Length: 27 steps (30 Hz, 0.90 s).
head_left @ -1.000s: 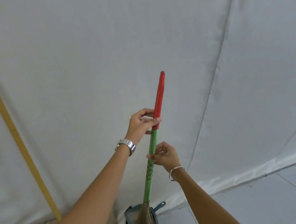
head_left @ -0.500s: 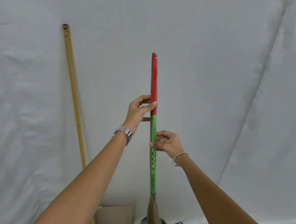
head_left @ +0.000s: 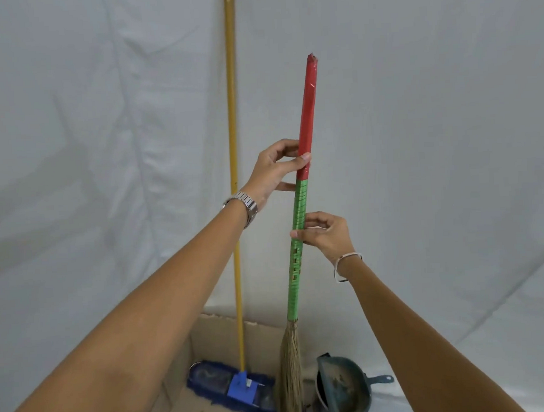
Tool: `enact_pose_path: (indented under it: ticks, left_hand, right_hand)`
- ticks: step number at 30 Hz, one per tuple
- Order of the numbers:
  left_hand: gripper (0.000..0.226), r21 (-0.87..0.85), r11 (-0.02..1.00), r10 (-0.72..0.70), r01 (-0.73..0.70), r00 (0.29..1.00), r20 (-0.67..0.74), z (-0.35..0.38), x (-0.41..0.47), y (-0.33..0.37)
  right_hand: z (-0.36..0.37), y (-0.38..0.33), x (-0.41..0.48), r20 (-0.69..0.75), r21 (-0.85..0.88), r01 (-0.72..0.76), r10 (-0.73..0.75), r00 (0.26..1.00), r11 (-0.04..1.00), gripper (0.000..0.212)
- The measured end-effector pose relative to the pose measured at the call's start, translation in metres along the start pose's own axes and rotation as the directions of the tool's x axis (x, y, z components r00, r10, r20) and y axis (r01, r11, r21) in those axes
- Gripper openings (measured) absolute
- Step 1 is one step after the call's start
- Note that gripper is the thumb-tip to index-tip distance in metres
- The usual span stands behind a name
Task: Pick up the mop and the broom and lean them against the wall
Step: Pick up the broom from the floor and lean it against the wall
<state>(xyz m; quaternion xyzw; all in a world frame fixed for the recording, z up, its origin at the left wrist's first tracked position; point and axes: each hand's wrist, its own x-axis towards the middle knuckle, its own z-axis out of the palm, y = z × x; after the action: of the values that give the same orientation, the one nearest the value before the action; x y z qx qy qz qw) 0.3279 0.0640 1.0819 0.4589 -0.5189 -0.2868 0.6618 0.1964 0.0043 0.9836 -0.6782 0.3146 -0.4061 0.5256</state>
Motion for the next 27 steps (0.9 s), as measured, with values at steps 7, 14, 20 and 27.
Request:
enact_pose_path:
  ticks: [7,14,20,27]
  left_hand:
    - [0.016,0.043,0.998,-0.055,0.052,0.995,0.080,-0.114,0.010,-0.028]
    - [0.019,0.043,0.992,-0.119,0.116,0.989,0.085,-0.211,0.022,-0.069]
    - [0.027,-0.051,0.976,-0.211,0.210,0.977,-0.024,-0.283,0.017,-0.124]
    - [0.027,-0.073,0.945,-0.327,0.320,0.936,-0.130,-0.344,0.020,-0.208]
  right_hand:
    - [0.112,0.025,0.026,-0.009,0.034,-0.038,0.038,0.999,0.999,0.028]
    - [0.208,0.060,0.058,-0.047,-0.005,-0.069,0.068,0.997,0.998,0.031]
    - [0.275,0.101,0.081,-0.003,-0.034,-0.149,0.149,0.989,0.988,0.030]
    - [0.336,0.177,0.114,0.032,-0.100,-0.249,0.254,0.967,0.963,0.035]
